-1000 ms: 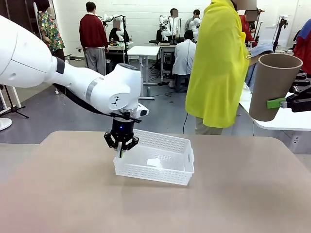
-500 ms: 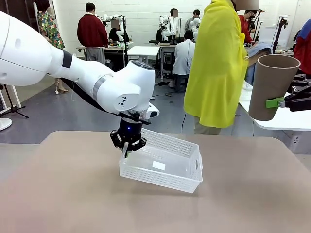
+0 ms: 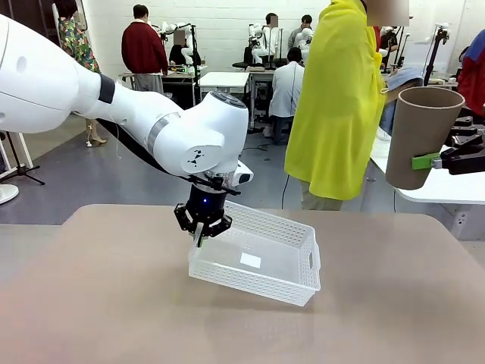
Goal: Clean and organize the cups into the basket.
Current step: Pick up the Organizing basket and move it to the center of the table, then pick up the Reusable plastic cup from the right side of the table and place it inside the Organizing basket.
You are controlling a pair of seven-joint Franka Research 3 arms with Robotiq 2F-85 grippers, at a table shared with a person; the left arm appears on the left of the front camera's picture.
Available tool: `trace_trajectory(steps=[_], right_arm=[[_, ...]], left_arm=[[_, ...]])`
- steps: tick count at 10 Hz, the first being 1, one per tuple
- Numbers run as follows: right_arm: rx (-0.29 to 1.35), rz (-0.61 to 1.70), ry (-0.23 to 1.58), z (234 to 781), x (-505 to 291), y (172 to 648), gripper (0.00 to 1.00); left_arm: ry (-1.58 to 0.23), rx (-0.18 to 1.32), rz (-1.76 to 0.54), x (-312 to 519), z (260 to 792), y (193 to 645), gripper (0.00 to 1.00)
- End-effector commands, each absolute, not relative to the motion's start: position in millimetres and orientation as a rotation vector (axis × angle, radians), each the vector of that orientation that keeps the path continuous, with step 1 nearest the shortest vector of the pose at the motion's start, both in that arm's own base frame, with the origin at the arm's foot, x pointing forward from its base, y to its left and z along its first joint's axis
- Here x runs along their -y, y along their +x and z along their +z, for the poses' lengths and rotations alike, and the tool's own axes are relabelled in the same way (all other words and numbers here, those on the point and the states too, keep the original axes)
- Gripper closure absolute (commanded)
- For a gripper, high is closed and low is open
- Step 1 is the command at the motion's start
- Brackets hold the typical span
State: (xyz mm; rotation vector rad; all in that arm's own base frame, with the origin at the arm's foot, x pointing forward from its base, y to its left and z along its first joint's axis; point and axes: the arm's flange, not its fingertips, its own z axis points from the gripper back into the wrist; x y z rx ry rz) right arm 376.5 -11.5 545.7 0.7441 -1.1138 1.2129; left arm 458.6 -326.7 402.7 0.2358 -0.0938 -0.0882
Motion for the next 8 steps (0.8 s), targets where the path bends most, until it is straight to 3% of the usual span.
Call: trace_trajectory(steps=[1,3,4,8], right_arm=[[1.12,1.214,0.74,548.1,12.1,375.1,1.0],[1.12,1.214,0.74,548.1,12.1,375.1,1.0],[1.115,1.213,0.743,546.1,11.8,376.3,0.18],[0.855,1.254,0.696,528.8,-29.5,396.9,0.18]], left_arm=[[0.241,0.105,-0.105,330.3,404.9,456.1,1.0],[0.241,0.105,-0.105,330.3,404.9,456.1,1.0],[0.241,0.105,-0.105,330.3,404.9,456.1,1.0],[0.241,0.105,-0.105,330.3,404.9,456.1,1.0]])
